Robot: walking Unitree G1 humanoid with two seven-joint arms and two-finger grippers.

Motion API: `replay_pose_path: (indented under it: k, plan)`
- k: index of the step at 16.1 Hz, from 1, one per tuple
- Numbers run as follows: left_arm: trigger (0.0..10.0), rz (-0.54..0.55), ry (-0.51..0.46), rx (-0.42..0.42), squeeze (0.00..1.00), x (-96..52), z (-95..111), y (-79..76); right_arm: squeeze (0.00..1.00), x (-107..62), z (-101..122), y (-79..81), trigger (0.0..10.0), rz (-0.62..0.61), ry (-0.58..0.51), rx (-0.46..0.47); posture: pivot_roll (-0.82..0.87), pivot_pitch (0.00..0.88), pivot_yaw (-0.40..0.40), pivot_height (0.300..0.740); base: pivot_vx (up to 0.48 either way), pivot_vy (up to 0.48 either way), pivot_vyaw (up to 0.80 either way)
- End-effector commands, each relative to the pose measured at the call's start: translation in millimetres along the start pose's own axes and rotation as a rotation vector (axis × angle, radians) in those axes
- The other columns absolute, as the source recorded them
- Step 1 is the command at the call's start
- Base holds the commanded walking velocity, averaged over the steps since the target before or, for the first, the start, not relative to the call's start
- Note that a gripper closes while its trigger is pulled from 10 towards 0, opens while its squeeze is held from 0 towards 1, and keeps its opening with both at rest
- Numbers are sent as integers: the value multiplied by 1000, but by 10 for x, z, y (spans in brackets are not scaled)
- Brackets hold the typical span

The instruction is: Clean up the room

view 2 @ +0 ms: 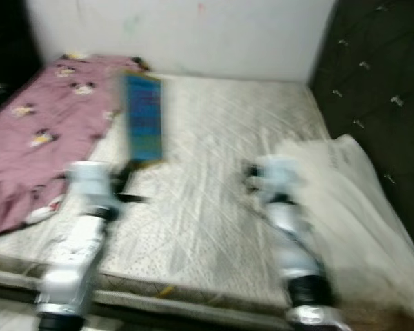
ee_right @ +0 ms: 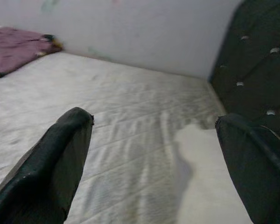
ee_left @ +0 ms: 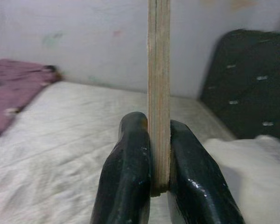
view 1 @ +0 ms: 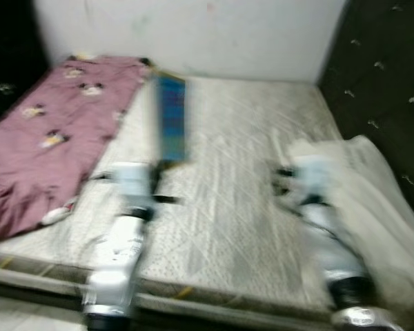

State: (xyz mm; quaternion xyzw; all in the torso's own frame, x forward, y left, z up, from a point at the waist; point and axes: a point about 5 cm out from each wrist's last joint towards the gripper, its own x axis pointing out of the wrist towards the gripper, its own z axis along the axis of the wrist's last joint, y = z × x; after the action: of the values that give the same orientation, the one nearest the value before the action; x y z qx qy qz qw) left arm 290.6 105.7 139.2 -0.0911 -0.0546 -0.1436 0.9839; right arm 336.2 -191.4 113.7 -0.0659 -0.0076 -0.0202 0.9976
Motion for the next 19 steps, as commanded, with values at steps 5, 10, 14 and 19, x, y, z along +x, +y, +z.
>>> replay_pose_path:
  k: [5, 10, 14, 19]
  plan:
    - [10000, 57, -28, 27, 0, 9, 85, 111, 0, 69, 88, 166, 10000, 47, -35, 14, -17, 0, -21, 740, 115, 0, 0]
    - [10000, 77, -17, 17, 0, 5, 71, 133, 0, 69, 60, 170, 10000, 46, -16, 12, -16, 0, -25, 740, 0, 0, -480]
    - [10000, 88, -11, 18, 0, 19, 66, 139, 0, 61, 49, 157, 10000, 43, -18, 12, -19, 0, -24, 740, 0, 0, -800]
    - [10000, 103, -11, 26, 0, 6, 69, 166, 0, 59, 48, 154, 10000, 40, -17, 13, -19, 0, -24, 740, 0, 0, -800]
